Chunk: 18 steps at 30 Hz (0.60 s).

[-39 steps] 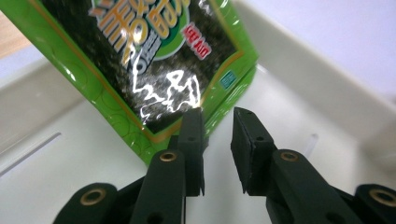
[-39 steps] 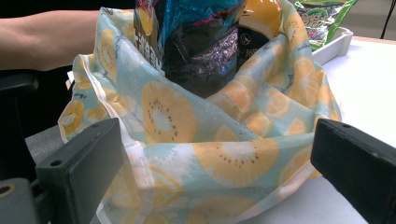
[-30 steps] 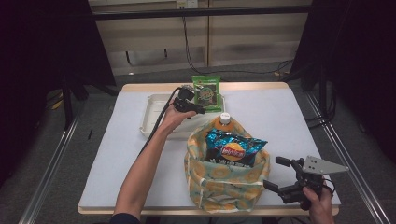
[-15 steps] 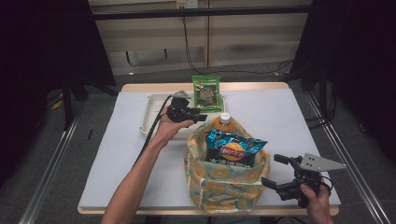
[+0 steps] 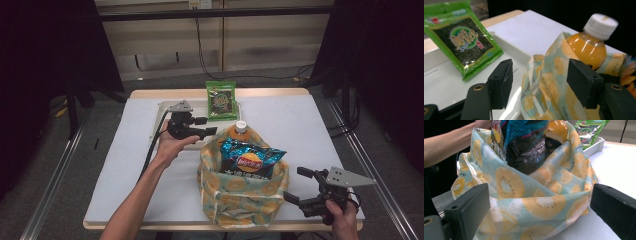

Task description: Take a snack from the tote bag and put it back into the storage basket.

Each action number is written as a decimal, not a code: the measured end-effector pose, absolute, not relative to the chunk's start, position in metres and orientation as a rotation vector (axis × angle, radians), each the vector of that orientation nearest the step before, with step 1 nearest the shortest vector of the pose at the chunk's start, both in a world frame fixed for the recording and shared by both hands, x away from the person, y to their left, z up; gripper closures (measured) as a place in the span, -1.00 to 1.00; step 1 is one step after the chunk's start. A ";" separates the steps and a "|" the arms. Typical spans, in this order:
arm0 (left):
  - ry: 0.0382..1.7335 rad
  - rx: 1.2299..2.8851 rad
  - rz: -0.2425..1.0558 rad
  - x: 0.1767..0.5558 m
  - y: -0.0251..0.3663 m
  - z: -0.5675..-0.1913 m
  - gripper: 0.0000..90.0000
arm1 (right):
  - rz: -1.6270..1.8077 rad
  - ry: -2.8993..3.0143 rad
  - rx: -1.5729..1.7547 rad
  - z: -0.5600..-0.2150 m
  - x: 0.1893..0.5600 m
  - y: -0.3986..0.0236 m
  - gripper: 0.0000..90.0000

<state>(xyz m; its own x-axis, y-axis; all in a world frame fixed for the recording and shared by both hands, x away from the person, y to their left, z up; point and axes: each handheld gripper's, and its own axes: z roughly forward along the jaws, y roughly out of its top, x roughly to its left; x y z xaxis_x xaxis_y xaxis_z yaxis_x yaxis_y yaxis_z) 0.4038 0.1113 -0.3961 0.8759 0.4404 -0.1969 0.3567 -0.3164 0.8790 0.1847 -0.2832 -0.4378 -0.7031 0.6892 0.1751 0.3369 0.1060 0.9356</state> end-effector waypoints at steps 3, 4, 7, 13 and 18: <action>0.594 1.906 0.080 0.394 0.122 -0.386 -0.29 | 1.616 2.090 1.008 -0.438 0.185 -0.283 -0.95; 0.586 1.893 0.084 0.391 0.126 -0.382 -0.28 | 1.622 2.093 1.002 -0.438 0.185 -0.282 -0.95; 0.565 1.878 0.062 0.378 0.136 -0.375 -0.29 | 1.616 2.091 1.015 -0.439 0.186 -0.281 -0.95; 0.547 1.851 0.064 0.366 0.144 -0.371 -0.28 | 1.615 2.094 1.013 -0.438 0.187 -0.279 -0.95; 0.476 1.822 0.077 0.351 0.137 -0.361 -0.10 | 1.616 2.095 1.009 -0.438 0.188 -0.276 -0.95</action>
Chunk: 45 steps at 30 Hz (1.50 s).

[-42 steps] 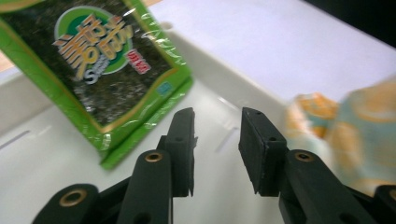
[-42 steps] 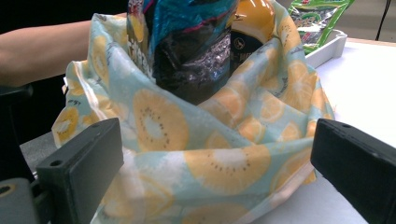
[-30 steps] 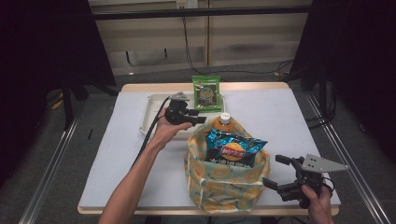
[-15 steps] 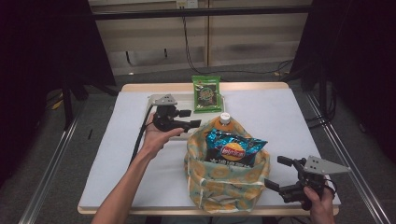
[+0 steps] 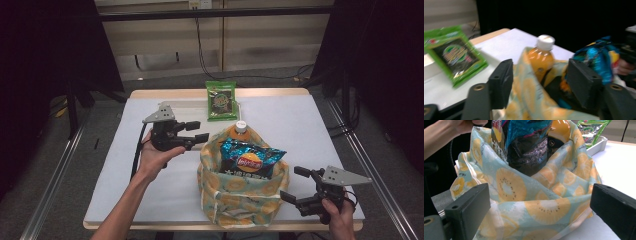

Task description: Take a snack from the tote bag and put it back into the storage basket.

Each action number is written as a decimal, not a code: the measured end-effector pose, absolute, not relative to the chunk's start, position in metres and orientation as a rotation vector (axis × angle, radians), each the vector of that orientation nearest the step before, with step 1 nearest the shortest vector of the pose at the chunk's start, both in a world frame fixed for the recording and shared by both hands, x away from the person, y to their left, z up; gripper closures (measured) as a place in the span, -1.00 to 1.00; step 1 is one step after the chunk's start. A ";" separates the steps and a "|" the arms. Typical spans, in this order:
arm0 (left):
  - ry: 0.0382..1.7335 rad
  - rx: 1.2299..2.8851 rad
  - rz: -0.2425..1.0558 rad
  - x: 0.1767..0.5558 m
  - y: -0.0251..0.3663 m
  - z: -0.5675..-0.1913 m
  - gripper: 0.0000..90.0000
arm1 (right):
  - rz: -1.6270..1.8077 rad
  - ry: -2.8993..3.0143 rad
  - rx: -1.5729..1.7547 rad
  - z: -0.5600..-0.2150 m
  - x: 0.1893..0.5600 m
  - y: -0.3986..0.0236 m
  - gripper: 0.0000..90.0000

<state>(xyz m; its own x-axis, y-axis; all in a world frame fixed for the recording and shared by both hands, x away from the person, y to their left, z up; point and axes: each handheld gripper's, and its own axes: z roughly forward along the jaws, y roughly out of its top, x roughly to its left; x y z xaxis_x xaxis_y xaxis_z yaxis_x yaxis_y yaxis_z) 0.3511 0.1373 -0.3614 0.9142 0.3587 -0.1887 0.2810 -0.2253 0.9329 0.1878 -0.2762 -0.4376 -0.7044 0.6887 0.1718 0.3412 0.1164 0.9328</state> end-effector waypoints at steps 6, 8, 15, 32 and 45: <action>0.383 1.814 0.053 0.337 0.126 -0.353 0.12 | 1.614 2.094 1.012 -0.438 0.186 -0.278 -0.95; 0.358 1.820 0.032 0.334 0.121 -0.353 0.08 | 1.618 2.095 1.005 -0.438 0.186 -0.278 -0.95; 0.313 1.833 0.032 0.328 0.103 -0.354 -0.17 | 1.616 2.119 0.974 -0.437 0.184 -0.276 -0.95; 0.250 1.914 -0.085 0.335 0.067 -0.380 -0.70 | 1.609 2.118 0.980 -0.437 0.184 -0.276 -0.95; 0.168 1.977 -0.072 0.327 0.054 -0.388 0.00 | 1.594 2.139 0.971 -0.438 0.185 -0.275 -0.95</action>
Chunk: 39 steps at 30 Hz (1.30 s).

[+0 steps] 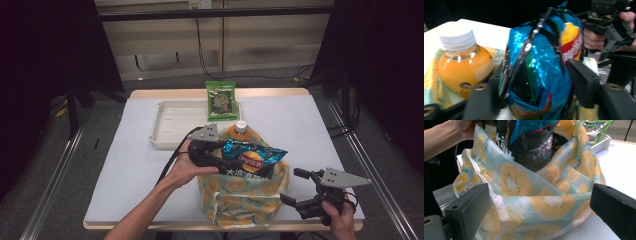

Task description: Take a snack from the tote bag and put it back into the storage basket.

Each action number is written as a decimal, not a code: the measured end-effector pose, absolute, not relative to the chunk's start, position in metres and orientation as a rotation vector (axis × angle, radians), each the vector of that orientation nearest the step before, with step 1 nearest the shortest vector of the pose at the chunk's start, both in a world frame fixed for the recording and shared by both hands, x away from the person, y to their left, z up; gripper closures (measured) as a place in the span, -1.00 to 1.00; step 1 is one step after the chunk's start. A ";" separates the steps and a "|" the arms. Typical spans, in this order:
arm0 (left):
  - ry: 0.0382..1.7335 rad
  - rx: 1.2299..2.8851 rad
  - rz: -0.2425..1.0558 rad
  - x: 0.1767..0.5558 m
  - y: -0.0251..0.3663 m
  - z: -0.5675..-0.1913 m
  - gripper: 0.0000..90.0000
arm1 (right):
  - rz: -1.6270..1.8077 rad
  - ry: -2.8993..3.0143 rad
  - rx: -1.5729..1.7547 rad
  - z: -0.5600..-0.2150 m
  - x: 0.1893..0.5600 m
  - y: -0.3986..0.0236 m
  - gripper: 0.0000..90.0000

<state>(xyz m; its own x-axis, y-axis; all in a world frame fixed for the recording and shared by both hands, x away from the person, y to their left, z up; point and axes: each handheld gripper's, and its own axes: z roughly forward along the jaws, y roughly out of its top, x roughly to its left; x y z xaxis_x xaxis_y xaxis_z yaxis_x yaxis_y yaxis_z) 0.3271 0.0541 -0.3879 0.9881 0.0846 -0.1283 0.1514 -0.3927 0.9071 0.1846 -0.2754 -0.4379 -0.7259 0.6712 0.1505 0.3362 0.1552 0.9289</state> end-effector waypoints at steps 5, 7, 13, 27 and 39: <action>0.139 1.967 -0.099 0.324 0.056 -0.384 0.29 | 1.595 2.138 0.972 -0.438 0.185 -0.275 -0.95; 0.134 1.960 -0.102 0.324 0.057 -0.383 0.43 | 1.596 2.138 0.972 -0.438 0.185 -0.275 -0.95; 0.104 1.962 -0.113 0.320 0.058 -0.379 0.62 | 1.594 2.139 0.973 -0.438 0.185 -0.275 -0.94; 0.116 1.935 -0.118 0.315 0.058 -0.372 0.83 | 1.594 2.134 0.982 -0.438 0.185 -0.276 -0.94; 0.171 1.892 -0.126 0.315 0.061 -0.363 0.85 | 1.597 2.121 0.981 -0.438 0.186 -0.277 -0.95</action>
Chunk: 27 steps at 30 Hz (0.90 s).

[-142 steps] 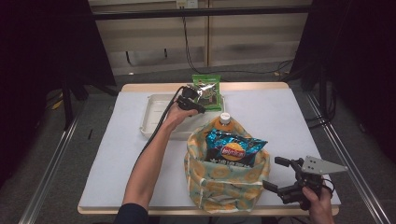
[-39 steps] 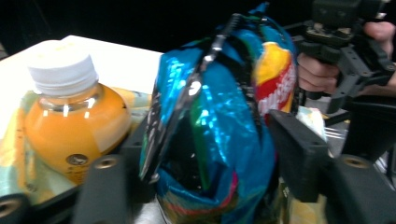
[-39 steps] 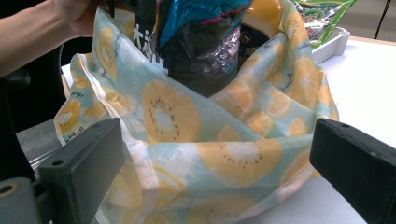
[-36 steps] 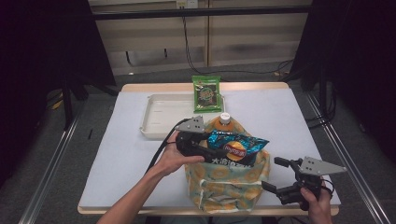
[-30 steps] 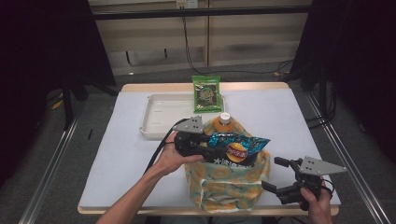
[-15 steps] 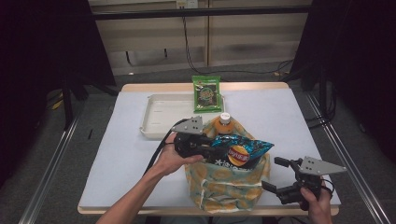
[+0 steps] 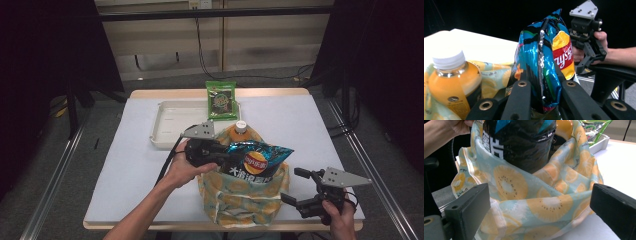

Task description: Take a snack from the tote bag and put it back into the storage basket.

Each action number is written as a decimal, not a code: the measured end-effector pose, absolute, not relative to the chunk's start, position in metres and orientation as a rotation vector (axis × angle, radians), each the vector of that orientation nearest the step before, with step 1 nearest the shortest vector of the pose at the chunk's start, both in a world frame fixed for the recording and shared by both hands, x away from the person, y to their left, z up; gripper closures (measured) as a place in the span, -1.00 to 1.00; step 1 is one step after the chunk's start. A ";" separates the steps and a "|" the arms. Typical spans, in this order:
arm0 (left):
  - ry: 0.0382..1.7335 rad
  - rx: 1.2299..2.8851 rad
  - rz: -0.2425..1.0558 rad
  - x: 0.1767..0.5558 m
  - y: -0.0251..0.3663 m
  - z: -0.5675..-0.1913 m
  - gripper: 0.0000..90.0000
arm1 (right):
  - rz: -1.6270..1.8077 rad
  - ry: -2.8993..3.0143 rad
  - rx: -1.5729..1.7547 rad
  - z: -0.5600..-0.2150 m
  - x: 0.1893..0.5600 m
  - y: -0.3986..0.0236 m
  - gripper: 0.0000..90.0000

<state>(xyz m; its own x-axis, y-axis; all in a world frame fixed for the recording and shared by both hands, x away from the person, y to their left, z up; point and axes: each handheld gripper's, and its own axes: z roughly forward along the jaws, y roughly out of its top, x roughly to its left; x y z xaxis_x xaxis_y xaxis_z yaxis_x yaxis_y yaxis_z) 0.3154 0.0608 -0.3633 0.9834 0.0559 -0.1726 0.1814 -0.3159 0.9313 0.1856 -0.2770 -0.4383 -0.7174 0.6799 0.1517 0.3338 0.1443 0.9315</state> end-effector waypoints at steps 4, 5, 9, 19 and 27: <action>0.168 1.865 -0.124 0.314 0.062 -0.355 0.85 | 1.607 2.106 0.968 -0.437 0.184 -0.277 -0.95; 0.163 1.856 -0.125 0.314 0.062 -0.353 0.85 | 1.610 2.104 0.958 -0.437 0.184 -0.277 -0.95; 0.158 1.857 -0.111 0.312 0.059 -0.347 0.85 | 1.616 2.085 0.949 -0.435 0.182 -0.276 -0.95; 0.162 1.836 -0.089 0.316 0.062 -0.333 0.86 | 1.615 2.062 0.937 -0.435 0.181 -0.274 -0.95; 0.186 1.804 -0.070 0.322 0.069 -0.318 0.86 | 1.623 2.059 0.945 -0.435 0.180 -0.275 -0.95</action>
<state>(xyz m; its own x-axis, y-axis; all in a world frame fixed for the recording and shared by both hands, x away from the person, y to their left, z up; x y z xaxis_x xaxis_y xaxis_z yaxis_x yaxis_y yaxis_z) 0.3222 0.0695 -0.3179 0.9851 0.0893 -0.1471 0.1641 -0.2288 0.9596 0.1799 -0.2751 -0.4349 -0.7150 0.6876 0.1262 0.2832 0.1198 0.9515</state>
